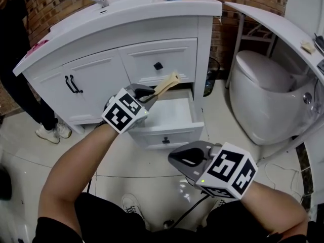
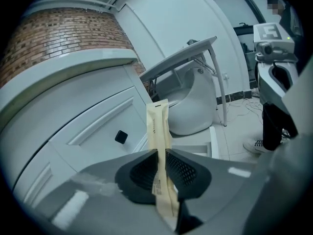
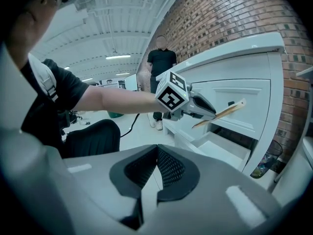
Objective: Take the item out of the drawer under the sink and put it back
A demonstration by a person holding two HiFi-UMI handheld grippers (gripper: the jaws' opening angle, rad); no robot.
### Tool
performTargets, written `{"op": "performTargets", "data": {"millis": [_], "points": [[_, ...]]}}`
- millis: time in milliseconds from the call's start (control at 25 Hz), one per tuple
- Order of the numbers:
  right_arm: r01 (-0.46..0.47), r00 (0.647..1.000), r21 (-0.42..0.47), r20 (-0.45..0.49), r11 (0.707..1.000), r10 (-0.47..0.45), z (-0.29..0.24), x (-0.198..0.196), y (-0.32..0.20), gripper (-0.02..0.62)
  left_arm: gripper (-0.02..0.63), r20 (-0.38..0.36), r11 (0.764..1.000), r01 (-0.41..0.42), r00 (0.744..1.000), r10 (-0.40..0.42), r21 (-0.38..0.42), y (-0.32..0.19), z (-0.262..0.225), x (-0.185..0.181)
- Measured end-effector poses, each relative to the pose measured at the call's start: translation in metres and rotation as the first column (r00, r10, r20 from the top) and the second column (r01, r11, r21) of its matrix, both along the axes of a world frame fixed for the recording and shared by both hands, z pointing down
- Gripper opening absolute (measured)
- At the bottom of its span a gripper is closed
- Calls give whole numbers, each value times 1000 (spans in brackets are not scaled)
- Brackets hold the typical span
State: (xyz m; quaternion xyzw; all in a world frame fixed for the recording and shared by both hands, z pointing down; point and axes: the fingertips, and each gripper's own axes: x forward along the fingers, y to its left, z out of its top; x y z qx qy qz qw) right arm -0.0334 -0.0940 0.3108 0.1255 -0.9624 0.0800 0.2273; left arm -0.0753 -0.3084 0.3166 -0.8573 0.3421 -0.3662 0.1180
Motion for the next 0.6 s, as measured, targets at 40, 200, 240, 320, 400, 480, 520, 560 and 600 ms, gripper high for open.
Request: {"op": "performTargets", "data": {"millis": [40,200,240,320,400,480,520,560,600], "points": [[-1,1000,1,3,1000,1,-1,0,-1,8,55,2,1000,3,1000,-3,-8,-3,2,0],[-2,1000,-6,13,1000,2,-3,1,-4,8,55,43,1000,4,999,-3,-27,-16,16,4],[-1,1000,-9,15,1000,1,-3,1,-5,8,55,57,999,5,998,-3,-34,-20,22,5],[2,1000,-11,20,1000,-2,-4,2,-6,8,55,80,999,11,997,-7,-54,-29,35,6],[8,1000,-12,27,1000,-8,-6,1,-6,8,55,108,997,13,994,-5,-74,-35,51,8],[14,999,-16,35,1000,-14,-8,1,-4,8,54,138,996,1,990,11,-86,-39,67,12],[17,999,-17,37,1000,-16,-8,1,-4,8,54,154,996,-10,988,24,-89,-41,76,14],[19,999,-17,41,1000,-18,-9,2,-4,8,54,174,996,-22,984,38,-90,-44,83,16],[21,999,-16,42,1000,-20,-10,2,-4,8,54,197,995,-33,979,51,-91,-47,91,17]]}}
